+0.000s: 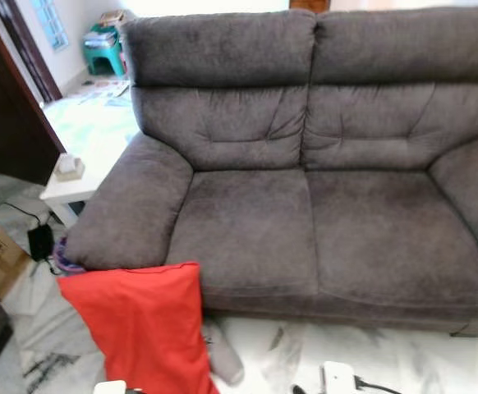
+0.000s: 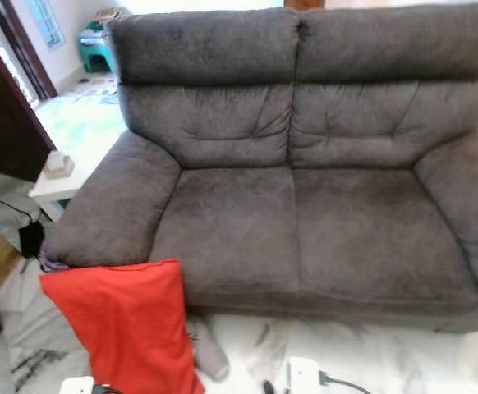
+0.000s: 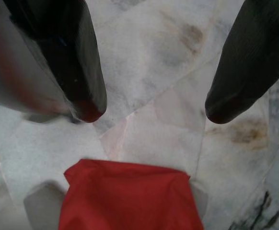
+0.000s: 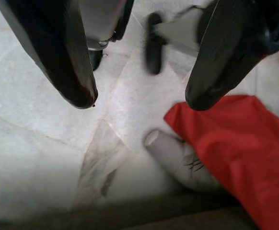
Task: Move the pillow to the sofa from floor
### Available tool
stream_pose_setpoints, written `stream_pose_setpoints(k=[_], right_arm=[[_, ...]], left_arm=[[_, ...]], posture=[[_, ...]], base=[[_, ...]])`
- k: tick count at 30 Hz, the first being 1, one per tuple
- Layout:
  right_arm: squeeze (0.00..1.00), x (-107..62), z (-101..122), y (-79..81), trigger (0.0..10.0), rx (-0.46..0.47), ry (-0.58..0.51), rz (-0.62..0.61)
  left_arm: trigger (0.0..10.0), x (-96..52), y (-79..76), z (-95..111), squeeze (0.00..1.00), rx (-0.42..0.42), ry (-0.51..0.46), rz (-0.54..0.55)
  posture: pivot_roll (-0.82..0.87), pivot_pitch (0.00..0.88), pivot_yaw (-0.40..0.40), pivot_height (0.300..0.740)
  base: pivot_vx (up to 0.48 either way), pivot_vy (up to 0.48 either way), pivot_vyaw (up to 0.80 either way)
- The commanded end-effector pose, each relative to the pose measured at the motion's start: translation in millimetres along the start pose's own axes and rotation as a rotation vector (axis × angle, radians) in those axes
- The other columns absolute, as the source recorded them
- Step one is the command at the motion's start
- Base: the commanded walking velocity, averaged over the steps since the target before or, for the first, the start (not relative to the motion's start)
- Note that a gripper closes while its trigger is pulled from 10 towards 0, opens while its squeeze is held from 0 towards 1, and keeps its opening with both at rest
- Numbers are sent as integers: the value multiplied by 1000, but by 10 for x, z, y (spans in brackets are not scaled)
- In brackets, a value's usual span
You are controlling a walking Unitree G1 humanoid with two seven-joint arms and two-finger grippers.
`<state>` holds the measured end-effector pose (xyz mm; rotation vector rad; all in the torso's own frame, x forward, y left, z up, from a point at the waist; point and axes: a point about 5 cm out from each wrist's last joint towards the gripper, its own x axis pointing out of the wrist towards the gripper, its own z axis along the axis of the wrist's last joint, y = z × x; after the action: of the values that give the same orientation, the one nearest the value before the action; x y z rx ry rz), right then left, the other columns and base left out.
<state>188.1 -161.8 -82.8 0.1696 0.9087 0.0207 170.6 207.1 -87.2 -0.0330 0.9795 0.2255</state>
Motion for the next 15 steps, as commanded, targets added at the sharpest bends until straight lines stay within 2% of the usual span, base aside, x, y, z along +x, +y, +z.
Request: stream_pose_setpoints(k=[1,3,15], right_arm=[[0,19,22,96,10000,7,-7,22],[0,19,23,93,10000,6,-7,22],[0,17,25,86,10000,-17,-6,29]], left_arm=[[10000,-5,82,-32,0,1,14,22],[10000,-5,78,-32,0,0,13,22],[10000,-5,64,-27,0,-4,4,13]], posture=[[75,81,71,740],[75,81,69,740],[75,83,64,740]], base=[[0,428,0],[0,334,0],[0,0,0]])
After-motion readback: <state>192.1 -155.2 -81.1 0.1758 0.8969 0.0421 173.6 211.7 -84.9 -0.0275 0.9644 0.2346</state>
